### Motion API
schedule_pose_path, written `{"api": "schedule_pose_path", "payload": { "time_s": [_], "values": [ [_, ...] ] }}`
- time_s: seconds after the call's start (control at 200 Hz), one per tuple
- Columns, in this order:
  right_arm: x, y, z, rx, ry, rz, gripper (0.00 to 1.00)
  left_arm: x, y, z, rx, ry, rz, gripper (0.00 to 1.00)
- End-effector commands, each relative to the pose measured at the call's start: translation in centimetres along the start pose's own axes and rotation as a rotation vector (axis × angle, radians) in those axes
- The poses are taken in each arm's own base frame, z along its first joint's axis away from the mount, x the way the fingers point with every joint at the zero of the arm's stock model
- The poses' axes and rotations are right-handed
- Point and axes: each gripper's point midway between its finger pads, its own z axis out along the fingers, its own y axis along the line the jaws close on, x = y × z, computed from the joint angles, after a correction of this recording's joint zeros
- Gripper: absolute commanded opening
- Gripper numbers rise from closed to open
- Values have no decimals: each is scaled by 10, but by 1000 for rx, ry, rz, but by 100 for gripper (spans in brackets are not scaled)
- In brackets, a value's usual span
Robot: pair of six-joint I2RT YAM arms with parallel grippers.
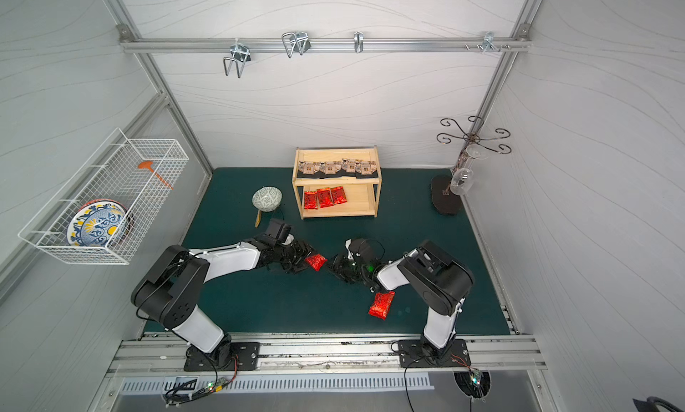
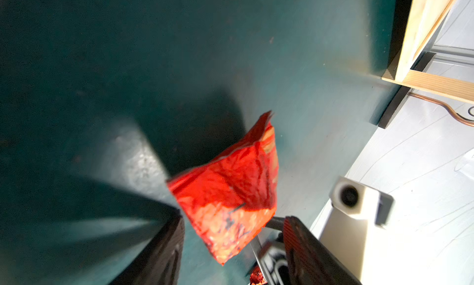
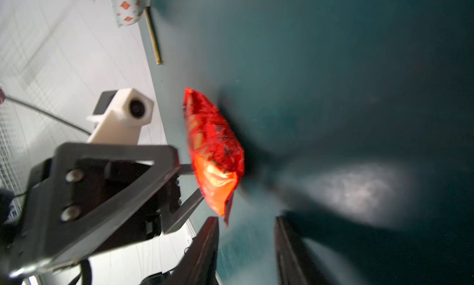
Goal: Place the tea bags on the shelf by color
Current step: Move the tea bag to the center of the board, then pick up the tea bag from the center of the board.
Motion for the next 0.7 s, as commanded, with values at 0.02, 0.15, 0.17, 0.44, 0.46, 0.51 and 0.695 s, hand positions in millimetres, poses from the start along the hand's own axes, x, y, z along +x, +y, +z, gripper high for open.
{"api": "schedule_pose_path", "payload": {
  "time_s": [0.02,0.15,0.17,0.44,0.46,0.51,0.695],
  "values": [
    [-1,-3,11,-2,-10,62,36,-1,4,-4,8,-1,11,67],
    [-2,-6,18,3,-8,84,31,-6,7,-9,17,-6,1,66],
    [-1,-6,19,3,-5,88,30,-6,7,-10,19,-7,1,66],
    [-1,-11,28,-13,12,114,20,-9,16,-13,11,-9,-5,65],
    [-1,-11,29,-14,12,117,19,-10,17,-14,10,-9,-7,65],
    [-2,-11,29,-21,10,120,17,-11,18,-15,11,-12,-8,65],
    [-6,-11,26,-42,-2,132,10,-13,20,-15,5,-17,-9,64]
  ]
}}
